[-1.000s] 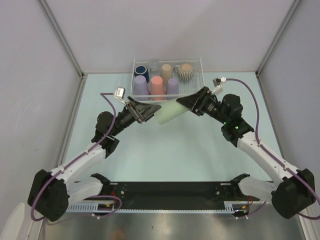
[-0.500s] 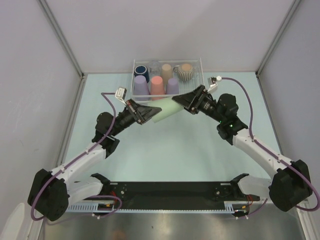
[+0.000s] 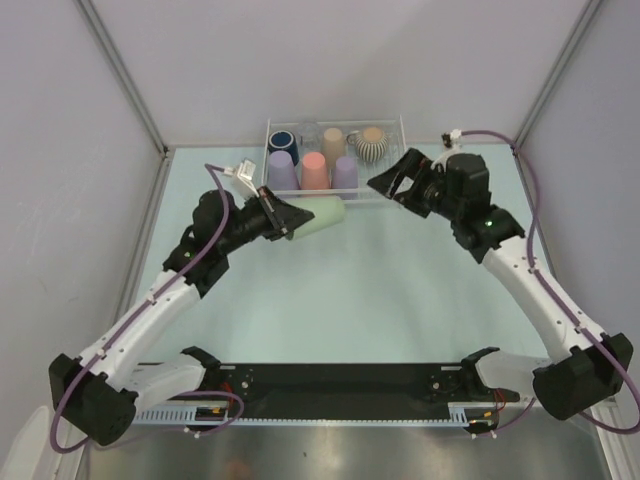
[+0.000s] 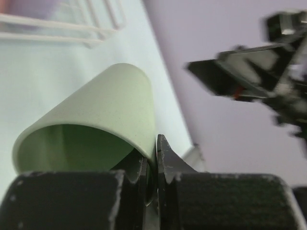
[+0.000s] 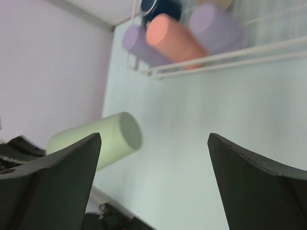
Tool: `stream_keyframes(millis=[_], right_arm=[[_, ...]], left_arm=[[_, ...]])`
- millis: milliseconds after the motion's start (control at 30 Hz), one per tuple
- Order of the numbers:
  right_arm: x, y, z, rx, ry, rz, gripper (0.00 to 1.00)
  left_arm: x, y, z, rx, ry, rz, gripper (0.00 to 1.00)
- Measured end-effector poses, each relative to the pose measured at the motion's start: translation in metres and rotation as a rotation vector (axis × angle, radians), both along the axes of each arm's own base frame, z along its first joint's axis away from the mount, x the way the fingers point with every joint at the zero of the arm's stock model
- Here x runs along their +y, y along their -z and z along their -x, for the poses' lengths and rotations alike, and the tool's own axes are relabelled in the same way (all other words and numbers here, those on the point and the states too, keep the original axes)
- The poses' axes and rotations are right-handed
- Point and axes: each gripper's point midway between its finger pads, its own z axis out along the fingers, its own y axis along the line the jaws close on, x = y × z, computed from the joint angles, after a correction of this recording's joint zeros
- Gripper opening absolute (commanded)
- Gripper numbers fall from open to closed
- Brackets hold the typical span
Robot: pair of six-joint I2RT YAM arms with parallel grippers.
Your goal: Unload the cups from the dish rack
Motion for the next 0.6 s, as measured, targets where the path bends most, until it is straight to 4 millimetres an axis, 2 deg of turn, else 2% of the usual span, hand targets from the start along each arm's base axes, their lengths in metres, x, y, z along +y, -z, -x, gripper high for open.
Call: stream_keyframes(millis=[100, 167, 200, 300, 400, 500, 600], right_arm=[[-0.037, -0.025, -0.01, -0.05, 0.147, 0.179, 1.0], [-0.059, -0.027, -0.006, -0.066, 0.224, 0.291, 1.0], [-0.067, -0.023, -0.002, -0.059, 0.247, 0.335, 1.0], [-0.101, 0.007, 0.018, -0.002, 0.325, 0.5, 1.0], [-0.128, 0.038, 0.042, 0.066, 0.371, 0.623, 1.0], [-0.145, 0.059, 0.062, 0.094, 0.385, 0.69, 0.99], [-0.152, 0.066, 0.075, 0.088, 0.386, 0.721, 1.0]], left_arm=[[0.026, -0.002, -0.014, -0.024, -0.127, -0.179, 0.01], [0.05, 0.001, -0.022, -0.029, -0.223, -0.311, 0.0], [0.063, 0.004, -0.024, -0.023, -0.273, -0.379, 0.0], [0.102, 0.023, -0.032, 0.04, -0.403, -0.588, 0.0], [0.137, 0.053, -0.038, 0.146, -0.484, -0.771, 0.0], [0.165, 0.088, -0.038, 0.277, -0.512, -0.891, 0.0], [0.182, 0.113, -0.037, 0.374, -0.524, -0.942, 0.0]])
